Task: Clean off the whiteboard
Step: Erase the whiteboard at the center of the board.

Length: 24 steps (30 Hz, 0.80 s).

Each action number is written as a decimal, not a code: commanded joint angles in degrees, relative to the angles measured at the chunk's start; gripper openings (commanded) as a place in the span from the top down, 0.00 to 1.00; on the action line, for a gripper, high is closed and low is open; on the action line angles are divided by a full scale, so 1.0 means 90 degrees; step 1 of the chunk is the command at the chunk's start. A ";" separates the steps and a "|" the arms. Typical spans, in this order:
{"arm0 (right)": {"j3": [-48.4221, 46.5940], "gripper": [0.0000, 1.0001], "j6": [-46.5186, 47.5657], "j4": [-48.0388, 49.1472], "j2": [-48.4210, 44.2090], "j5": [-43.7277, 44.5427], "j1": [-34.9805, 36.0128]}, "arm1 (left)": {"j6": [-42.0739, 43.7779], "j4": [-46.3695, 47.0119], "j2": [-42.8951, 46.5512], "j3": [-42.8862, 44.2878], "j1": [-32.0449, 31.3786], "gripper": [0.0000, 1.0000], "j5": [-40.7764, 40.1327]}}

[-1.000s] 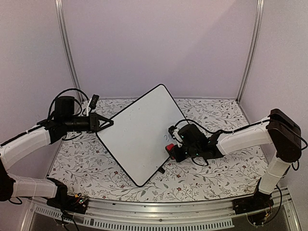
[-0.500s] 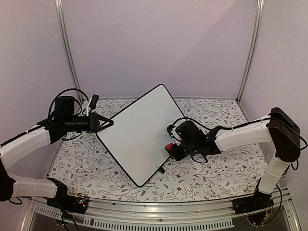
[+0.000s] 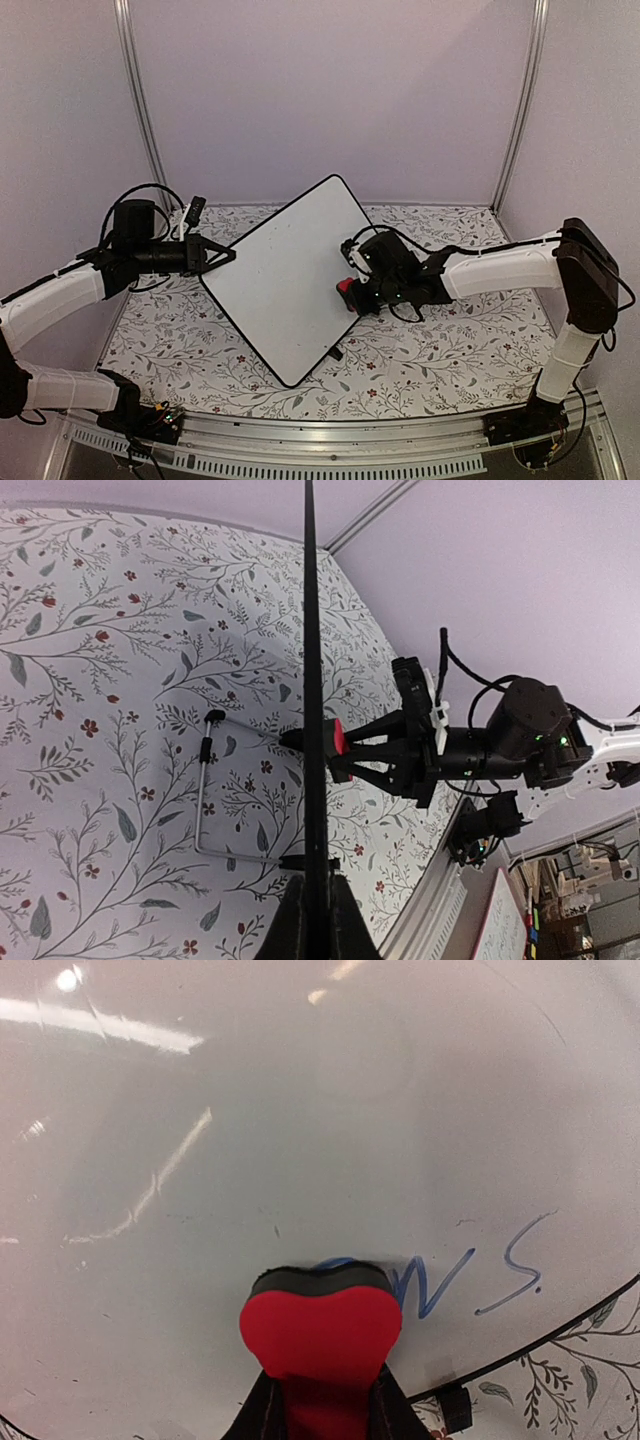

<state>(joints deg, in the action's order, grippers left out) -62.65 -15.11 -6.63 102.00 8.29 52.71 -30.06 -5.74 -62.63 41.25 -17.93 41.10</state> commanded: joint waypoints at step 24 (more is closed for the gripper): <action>0.0332 1.00 -0.0169 0.0441 0.0129 -0.0337 -0.0310 | 0.0296 0.0081 0.0006 -0.0104 -0.0094 1.00 0.0628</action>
<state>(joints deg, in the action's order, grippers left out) -63.11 -15.62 -0.67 102.78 6.81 50.17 -30.06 -5.80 -62.63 41.25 -17.91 41.06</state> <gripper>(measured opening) 0.219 0.030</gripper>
